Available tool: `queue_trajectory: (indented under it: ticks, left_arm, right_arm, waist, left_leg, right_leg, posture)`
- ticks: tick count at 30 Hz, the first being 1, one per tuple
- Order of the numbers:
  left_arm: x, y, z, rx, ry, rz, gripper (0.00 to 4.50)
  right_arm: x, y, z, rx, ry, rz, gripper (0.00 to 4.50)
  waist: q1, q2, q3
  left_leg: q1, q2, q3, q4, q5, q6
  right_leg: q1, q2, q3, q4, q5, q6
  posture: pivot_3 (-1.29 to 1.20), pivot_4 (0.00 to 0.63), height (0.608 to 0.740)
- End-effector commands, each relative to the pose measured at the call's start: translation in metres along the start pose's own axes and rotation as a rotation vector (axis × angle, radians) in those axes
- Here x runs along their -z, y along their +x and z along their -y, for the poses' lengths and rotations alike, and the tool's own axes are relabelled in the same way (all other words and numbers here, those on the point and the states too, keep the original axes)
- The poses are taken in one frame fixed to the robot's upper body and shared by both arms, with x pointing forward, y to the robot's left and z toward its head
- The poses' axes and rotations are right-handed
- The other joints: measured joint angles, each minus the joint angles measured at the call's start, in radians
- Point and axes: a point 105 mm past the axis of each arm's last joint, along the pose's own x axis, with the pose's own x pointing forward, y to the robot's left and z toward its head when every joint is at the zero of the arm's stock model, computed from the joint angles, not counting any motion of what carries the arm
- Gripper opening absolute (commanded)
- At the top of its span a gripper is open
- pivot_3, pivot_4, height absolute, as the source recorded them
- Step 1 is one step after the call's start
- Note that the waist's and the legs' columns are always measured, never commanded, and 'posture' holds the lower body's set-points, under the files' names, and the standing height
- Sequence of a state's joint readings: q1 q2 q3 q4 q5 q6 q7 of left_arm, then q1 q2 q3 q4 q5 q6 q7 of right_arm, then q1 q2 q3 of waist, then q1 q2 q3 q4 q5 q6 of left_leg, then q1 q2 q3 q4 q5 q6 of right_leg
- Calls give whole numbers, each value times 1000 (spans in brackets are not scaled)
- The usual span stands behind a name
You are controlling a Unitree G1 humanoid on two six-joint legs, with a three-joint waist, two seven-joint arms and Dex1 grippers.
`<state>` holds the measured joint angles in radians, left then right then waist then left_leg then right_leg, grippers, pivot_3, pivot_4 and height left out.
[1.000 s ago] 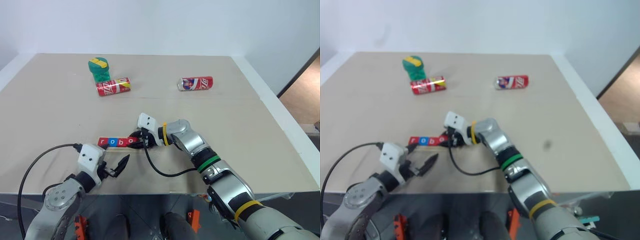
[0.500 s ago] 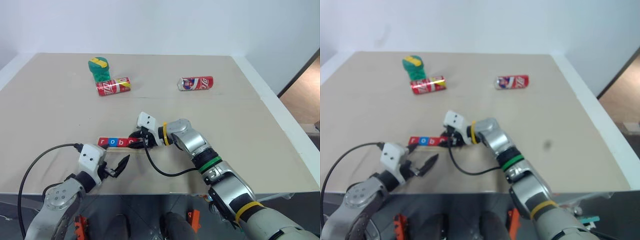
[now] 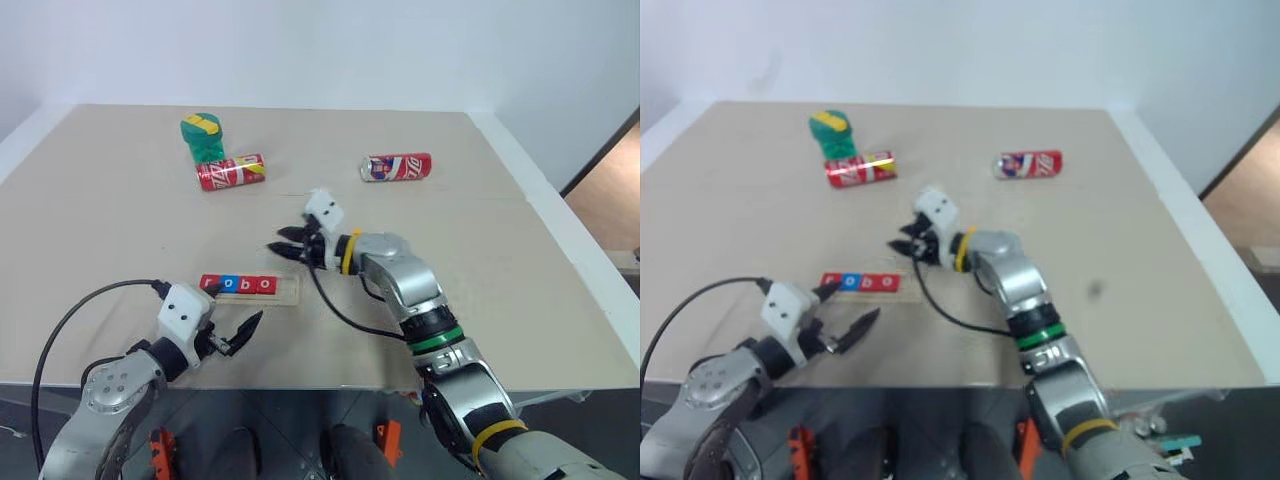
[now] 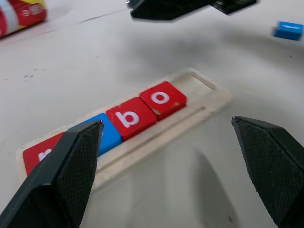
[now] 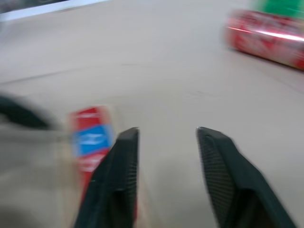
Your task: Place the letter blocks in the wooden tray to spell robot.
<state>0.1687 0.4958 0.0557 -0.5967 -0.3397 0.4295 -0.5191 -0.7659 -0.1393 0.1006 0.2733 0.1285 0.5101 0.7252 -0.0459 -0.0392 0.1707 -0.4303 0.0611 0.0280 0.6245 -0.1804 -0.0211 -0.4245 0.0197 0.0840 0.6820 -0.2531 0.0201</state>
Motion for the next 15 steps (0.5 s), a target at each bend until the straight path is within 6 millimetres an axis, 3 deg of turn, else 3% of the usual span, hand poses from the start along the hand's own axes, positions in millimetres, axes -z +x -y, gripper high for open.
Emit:
queue_trajectory:
  ticks: [1, 6, 10, 15]
  left_arm:
    - [-16, -3, 6, 86, 55, 52, 4500]
    - [-19, -3, 8, 164, 107, 39, 4500]
    - [-23, 1, 8, 202, 122, 51, 4500]
    - [-27, 8, 23, 340, 116, 70, 4500]
  right_arm:
    - [-24, -35, 22, 123, 18, 101, 2599]
    - [-32, -88, 37, 284, -20, 118, 4399]
    - [-13, -134, 28, 486, -16, 34, 4399]
    - [31, -158, 6, 630, 43, -90, 4399]
  waist:
    - [-1, 0, 0]
    - [-6, 0, 0]
    - [-2, 1, 0]
    - [-1, 0, 0]
  left_leg:
    - [0, -1, 0, 0, 0, 0]
    - [0, -3, 1, -1, 0, 0]
    - [0, -3, -1, -4, 0, 0]
    - [0, -3, -2, -4, -1, -1]
  right_leg:
    - [0, -1, 0, 0, 0, 1]
    - [0, -2, 2, 0, -3, 5]
    - [0, -1, 2, 0, -5, 4]
    - [0, -1, 1, 0, -7, 4]
  posture:
    - [0, 150, 740]
    - [0, 150, 740]
    - [0, 150, 740]
    - [0, 150, 740]
